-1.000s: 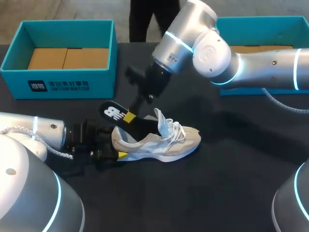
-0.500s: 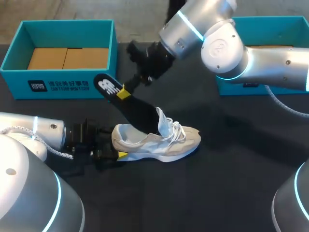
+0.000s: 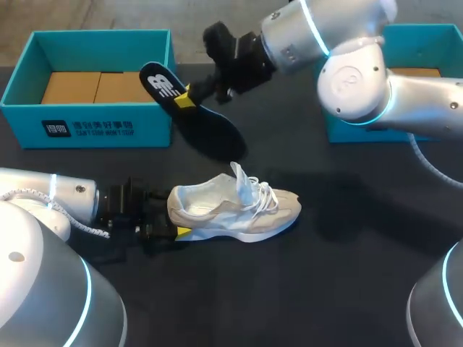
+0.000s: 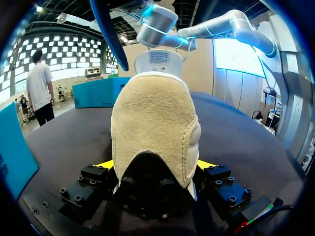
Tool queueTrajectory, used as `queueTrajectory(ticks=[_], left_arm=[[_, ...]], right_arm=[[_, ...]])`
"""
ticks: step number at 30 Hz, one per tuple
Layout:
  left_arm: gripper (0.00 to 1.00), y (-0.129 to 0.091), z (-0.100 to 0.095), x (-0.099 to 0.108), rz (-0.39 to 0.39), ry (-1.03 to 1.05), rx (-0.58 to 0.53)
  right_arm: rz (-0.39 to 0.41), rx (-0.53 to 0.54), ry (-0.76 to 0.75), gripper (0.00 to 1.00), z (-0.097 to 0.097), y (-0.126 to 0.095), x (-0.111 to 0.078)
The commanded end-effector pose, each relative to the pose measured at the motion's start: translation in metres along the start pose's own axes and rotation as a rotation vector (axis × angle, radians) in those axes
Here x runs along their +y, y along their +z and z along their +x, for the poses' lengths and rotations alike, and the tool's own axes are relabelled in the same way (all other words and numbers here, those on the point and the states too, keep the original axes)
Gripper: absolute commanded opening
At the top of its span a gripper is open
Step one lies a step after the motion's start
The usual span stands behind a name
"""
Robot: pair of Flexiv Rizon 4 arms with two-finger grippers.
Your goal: Take the shoe out of the shoebox, open the shoe tongue, remove and reinsert the insole, then place the shoe into the shoebox
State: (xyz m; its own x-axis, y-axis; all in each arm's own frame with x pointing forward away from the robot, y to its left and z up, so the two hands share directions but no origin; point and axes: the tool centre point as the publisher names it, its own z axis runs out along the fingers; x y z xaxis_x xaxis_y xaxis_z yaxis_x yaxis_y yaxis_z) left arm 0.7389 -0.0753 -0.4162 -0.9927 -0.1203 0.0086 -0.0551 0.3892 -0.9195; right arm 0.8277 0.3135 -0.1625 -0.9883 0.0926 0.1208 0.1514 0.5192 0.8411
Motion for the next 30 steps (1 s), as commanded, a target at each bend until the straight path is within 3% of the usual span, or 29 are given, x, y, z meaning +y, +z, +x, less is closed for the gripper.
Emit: queueTrajectory(ticks=[1, 17, 30], left_arm=[[0.00, 0.000, 0.001, 0.000, 0.000, 0.001, -0.002], [0.00, 0.000, 0.001, 0.000, 0.000, 0.001, -0.002], [0.00, 0.000, 0.001, 0.000, 0.000, 0.001, -0.002]], right_arm=[[-0.002, -0.046, 0.002, 0.00, 0.006, -0.005, -0.003], [-0.002, -0.046, 0.002, 0.00, 0.006, -0.005, -0.003], [-0.216, 0.060, 0.049, 0.00, -0.001, -0.036, 0.035]])
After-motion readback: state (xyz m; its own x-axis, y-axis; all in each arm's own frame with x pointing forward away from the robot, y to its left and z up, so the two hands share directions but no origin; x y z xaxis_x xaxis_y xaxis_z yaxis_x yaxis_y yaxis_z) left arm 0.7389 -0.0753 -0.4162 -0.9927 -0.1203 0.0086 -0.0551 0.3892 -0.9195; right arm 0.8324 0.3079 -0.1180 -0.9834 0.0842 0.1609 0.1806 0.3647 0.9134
